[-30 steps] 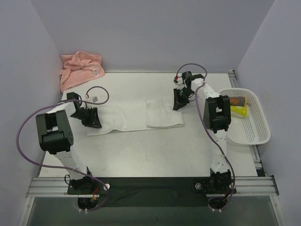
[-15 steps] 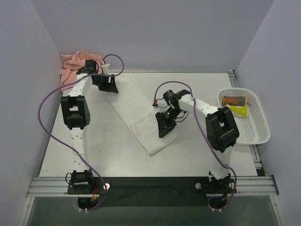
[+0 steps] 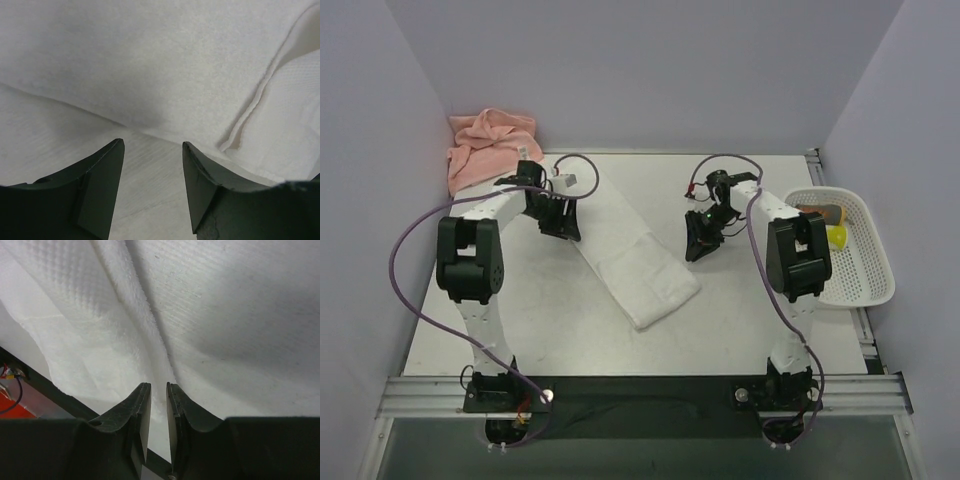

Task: Roll the towels
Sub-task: Fold the towel, then roll the towel

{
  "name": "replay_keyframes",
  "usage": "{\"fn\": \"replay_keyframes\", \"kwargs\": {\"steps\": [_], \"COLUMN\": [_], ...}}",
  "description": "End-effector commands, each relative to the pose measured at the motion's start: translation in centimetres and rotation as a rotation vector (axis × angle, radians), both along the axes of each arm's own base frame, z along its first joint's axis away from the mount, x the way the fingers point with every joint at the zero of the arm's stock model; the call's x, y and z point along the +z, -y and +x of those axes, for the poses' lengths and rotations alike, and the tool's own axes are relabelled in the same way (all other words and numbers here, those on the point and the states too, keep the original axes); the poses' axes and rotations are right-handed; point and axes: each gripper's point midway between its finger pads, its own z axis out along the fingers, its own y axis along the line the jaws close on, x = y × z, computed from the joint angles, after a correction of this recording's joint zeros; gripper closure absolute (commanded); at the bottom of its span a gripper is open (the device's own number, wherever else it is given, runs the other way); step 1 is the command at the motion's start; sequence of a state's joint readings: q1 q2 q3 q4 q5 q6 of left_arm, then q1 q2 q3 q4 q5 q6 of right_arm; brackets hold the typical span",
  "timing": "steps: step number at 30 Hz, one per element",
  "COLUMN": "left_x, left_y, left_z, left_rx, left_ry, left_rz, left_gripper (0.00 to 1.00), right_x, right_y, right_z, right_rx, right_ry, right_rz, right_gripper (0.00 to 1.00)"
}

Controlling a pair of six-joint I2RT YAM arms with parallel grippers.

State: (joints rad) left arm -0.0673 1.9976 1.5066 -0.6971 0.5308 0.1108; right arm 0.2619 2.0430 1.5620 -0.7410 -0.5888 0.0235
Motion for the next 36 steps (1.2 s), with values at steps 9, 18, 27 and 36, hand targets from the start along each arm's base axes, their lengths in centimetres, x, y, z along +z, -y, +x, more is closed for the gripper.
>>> {"fn": "replay_keyframes", "kwargs": {"steps": [9, 18, 27, 36], "left_x": [-4.4, -5.5, 10.0, 9.2], "left_y": [4.9, 9.8, 5.6, 3.7], "left_z": [2.7, 6.7, 3.5, -8.6], "left_rx": [-0.042, -0.129, -0.187, -0.521], "left_ry": [-0.023, -0.006, 0.294, 0.503], "left_rz": [0.028, -0.063, -0.179, -0.073], "left_gripper": [0.44, 0.4, 0.28, 0.22], "right_x": [-4.4, -4.4, 1.1, 7.0], "right_y": [-1.2, -5.6, -0.6, -8.1], "right_z": [-7.5, -12.3, -7.1, -2.1], "right_rx": [0.044, 0.178, 0.133, 0.066], "right_ry": [-0.275, -0.309, -0.046, 0.027], "right_rz": [0.043, 0.087, 0.039, 0.298], "right_gripper": [0.87, 0.88, 0.84, 0.8]}}
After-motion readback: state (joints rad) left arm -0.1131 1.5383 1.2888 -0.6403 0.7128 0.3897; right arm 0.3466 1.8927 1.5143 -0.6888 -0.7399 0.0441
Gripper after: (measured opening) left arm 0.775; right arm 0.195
